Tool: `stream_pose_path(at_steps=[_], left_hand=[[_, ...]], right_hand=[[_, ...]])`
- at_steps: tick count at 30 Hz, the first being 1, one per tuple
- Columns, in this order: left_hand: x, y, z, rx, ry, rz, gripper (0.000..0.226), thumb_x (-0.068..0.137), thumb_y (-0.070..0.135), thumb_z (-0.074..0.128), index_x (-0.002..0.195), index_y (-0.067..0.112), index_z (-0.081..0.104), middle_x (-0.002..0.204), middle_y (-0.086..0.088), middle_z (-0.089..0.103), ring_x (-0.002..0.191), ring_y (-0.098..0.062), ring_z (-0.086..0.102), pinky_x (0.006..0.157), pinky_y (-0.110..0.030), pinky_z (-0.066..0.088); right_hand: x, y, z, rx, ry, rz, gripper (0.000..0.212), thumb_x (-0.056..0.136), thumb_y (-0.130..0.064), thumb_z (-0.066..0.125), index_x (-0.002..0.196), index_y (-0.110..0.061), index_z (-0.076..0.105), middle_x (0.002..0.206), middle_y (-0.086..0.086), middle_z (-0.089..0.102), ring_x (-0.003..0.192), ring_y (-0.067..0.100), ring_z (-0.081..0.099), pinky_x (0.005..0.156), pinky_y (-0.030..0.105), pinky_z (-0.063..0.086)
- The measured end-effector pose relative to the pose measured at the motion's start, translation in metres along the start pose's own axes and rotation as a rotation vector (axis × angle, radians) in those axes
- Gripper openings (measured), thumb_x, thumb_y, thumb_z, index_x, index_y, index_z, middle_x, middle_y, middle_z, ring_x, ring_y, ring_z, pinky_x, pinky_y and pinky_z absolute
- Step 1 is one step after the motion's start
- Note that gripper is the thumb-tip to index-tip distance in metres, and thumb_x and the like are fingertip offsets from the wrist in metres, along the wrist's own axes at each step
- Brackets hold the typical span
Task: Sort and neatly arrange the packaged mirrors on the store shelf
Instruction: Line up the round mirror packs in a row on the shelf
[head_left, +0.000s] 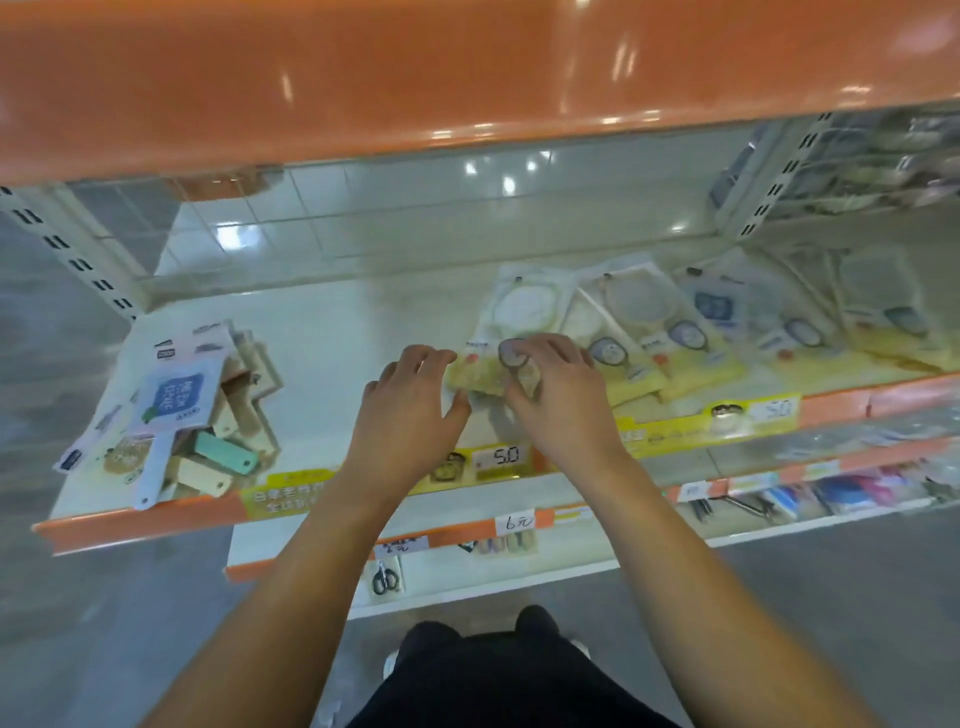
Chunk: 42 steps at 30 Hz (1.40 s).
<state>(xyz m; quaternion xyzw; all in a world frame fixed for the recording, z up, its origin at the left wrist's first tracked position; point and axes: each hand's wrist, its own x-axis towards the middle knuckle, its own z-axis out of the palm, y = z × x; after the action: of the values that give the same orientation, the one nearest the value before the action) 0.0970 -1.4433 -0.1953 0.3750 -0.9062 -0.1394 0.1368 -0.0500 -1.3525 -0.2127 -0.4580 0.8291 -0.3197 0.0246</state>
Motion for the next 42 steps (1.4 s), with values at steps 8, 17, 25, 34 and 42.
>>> stream_pose_path(at_steps=[8, 17, 25, 34, 42], left_hand=[[0.016, 0.062, 0.03, 0.036, -0.006, -0.051, 0.041, 0.09, 0.035, 0.053, 0.128, 0.019, 0.051, 0.125, -0.002, 0.049, 0.108, -0.028, 0.055, 0.086, -0.041, 0.044], [0.01, 0.077, 0.045, 0.054, 0.005, -0.132, 0.046, 0.084, 0.038, 0.047, 0.123, 0.014, 0.054, 0.121, -0.008, 0.054, 0.103, -0.033, 0.057, 0.081, -0.044, 0.049], [0.033, 0.037, 0.037, 0.009, -0.026, -0.171, 0.04, 0.088, 0.034, 0.055, 0.125, 0.02, 0.052, 0.125, -0.002, 0.05, 0.109, -0.028, 0.054, 0.089, -0.042, 0.044], [0.059, -0.005, 0.029, -0.028, -0.069, -0.175, 0.042, 0.091, 0.04, 0.05, 0.128, 0.02, 0.051, 0.131, -0.001, 0.048, 0.115, -0.026, 0.052, 0.096, -0.043, 0.043], [0.066, -0.034, 0.028, -0.058, -0.058, -0.168, 0.041, 0.09, 0.037, 0.052, 0.126, 0.017, 0.053, 0.13, -0.003, 0.05, 0.114, -0.027, 0.054, 0.094, -0.044, 0.045]], right_hand=[[0.005, 0.062, -0.035, 0.007, -0.055, -0.005, 0.039, 0.084, -0.038, 0.054, 0.118, -0.021, 0.064, 0.122, 0.004, 0.058, 0.113, 0.033, 0.053, 0.092, 0.047, 0.048], [0.012, 0.078, -0.038, 0.062, -0.109, -0.05, 0.035, 0.086, -0.031, 0.061, 0.119, -0.019, 0.064, 0.125, 0.004, 0.056, 0.114, 0.033, 0.051, 0.093, 0.048, 0.046], [0.039, 0.047, -0.017, -0.029, -0.196, 0.014, 0.044, 0.088, -0.035, 0.059, 0.131, -0.025, 0.055, 0.14, 0.002, 0.044, 0.126, 0.031, 0.041, 0.101, 0.048, 0.038], [0.087, 0.006, 0.028, -0.363, -0.355, 0.171, 0.058, 0.089, -0.059, 0.048, 0.137, -0.026, 0.04, 0.149, 0.015, 0.025, 0.122, 0.046, 0.035, 0.099, 0.053, 0.032], [0.111, -0.021, 0.065, -0.501, -0.427, 0.315, 0.087, 0.081, -0.075, 0.045, 0.149, -0.025, 0.023, 0.157, 0.021, 0.012, 0.134, 0.062, 0.012, 0.105, 0.071, 0.015]])
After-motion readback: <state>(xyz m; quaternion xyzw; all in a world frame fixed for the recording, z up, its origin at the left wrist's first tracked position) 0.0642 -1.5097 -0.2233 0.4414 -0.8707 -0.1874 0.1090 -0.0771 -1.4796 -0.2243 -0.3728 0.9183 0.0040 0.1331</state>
